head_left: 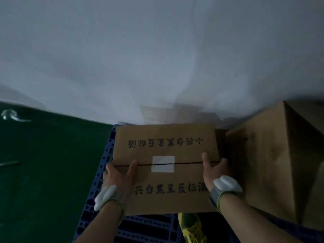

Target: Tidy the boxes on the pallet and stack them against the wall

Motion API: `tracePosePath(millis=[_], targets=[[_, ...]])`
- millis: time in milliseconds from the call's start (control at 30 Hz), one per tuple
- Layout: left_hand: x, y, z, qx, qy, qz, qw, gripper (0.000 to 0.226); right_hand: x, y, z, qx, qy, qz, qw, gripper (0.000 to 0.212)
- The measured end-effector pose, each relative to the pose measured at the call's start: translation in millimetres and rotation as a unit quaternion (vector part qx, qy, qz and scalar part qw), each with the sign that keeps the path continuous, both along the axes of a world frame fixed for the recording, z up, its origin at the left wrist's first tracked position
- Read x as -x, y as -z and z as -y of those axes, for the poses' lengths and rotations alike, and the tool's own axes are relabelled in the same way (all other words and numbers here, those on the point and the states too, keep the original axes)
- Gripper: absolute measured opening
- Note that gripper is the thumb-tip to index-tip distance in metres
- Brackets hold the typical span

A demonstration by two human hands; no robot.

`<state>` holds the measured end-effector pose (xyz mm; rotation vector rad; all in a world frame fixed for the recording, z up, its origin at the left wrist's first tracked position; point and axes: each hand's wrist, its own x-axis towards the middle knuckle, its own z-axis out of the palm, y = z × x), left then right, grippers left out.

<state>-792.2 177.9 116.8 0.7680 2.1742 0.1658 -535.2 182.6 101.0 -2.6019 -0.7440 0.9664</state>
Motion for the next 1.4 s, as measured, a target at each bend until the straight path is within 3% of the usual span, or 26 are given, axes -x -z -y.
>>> tracePosePath(millis=[233,400,533,733,900,1133,1333,1400], targets=[[-31,18,-81,-0.044,0.072,-0.048,0.995,0.100,-24,13,-43,0.017,0.055,0.023,0.998,0.077],[-48,36,-105,-0.043,0.095,-0.129,0.986,0.102,-20,38,-55,0.018,0.104,0.056,0.993,0.078],[-55,61,-94,-0.033,0.088,-0.155,0.983,0.097,-20,55,-56,0.045,0.077,0.074,0.993,0.076],[-54,71,-90,-0.030,0.108,-0.183,0.977,0.100,-10,72,-50,0.004,0.034,0.145,0.989,0.071],[-50,80,-87,-0.018,0.167,-0.201,0.965,0.085,-4,84,-49,0.006,0.002,0.217,0.976,0.068],[-43,55,-94,0.060,0.206,-0.142,0.966,0.085,-8,73,-50,0.063,-0.009,0.189,0.980,0.070],[-52,8,-80,0.086,0.257,-0.109,0.957,0.074,-12,26,-53,0.093,-0.050,0.163,0.981,0.072],[-45,-15,-69,0.109,0.289,-0.078,0.948,0.080,-9,3,-46,0.089,-0.083,0.167,0.978,0.071]])
